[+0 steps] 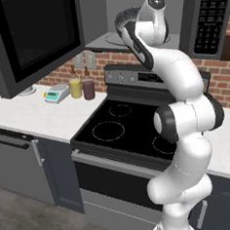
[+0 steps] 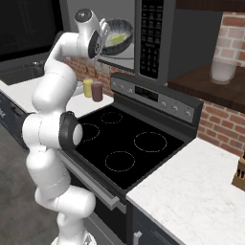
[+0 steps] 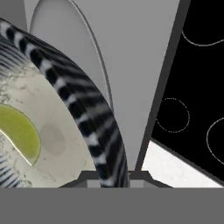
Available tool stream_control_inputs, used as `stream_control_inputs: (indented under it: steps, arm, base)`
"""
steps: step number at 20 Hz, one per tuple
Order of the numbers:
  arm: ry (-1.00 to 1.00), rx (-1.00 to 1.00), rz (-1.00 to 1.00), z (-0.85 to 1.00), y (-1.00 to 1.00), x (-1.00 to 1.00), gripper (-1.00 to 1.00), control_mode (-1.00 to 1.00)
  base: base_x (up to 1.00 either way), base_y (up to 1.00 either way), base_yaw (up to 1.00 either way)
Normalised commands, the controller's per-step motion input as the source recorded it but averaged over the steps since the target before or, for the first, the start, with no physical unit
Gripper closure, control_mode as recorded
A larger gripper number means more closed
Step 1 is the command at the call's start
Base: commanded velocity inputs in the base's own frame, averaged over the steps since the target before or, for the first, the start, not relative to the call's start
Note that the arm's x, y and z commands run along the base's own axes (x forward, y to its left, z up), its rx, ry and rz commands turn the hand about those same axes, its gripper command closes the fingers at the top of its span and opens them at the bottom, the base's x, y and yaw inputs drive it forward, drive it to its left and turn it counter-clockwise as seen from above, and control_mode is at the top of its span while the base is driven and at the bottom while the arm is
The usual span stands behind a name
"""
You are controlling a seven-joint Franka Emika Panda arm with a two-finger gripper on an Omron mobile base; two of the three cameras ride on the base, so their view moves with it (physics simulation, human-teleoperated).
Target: Pick the lemon wedge from the sink and place it in the bowl. Then pick the bowl and place it in the microwave. Then close the microwave door and press the start button.
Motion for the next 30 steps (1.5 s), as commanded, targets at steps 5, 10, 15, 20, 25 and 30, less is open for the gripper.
stream_control_inputs:
  steps: [5, 10, 15, 20, 25, 30]
  arm:
    - [0.0, 0.0, 0.0, -0.03, -0.07, 0.44, 1.0, -1.0]
    - [0.0, 0.0, 0.0, -0.16, -0.01, 0.47, 1.0, -1.0]
    - [0.0, 0.0, 0.0, -0.06, 0.0, 0.21, -1.0, -1.0]
    - [-0.1, 0.0, 0.0, 0.0, 0.0, 0.0, -1.0, -1.0]
    - [-0.32, 0.0, 0.0, 0.01, 0.03, -0.19, -1.0, -1.0]
    - [-0.74, 0.0, 0.0, 0.01, 0.16, -0.76, -1.0, -1.0]
  base:
    - [0.0, 0.0, 0.0]
    - [0.0, 0.0, 0.0]
    - [0.0, 0.0, 0.0]
    - [0.0, 0.0, 0.0]
    - [0.0, 0.0, 0.0]
    - [0.0, 0.0, 0.0]
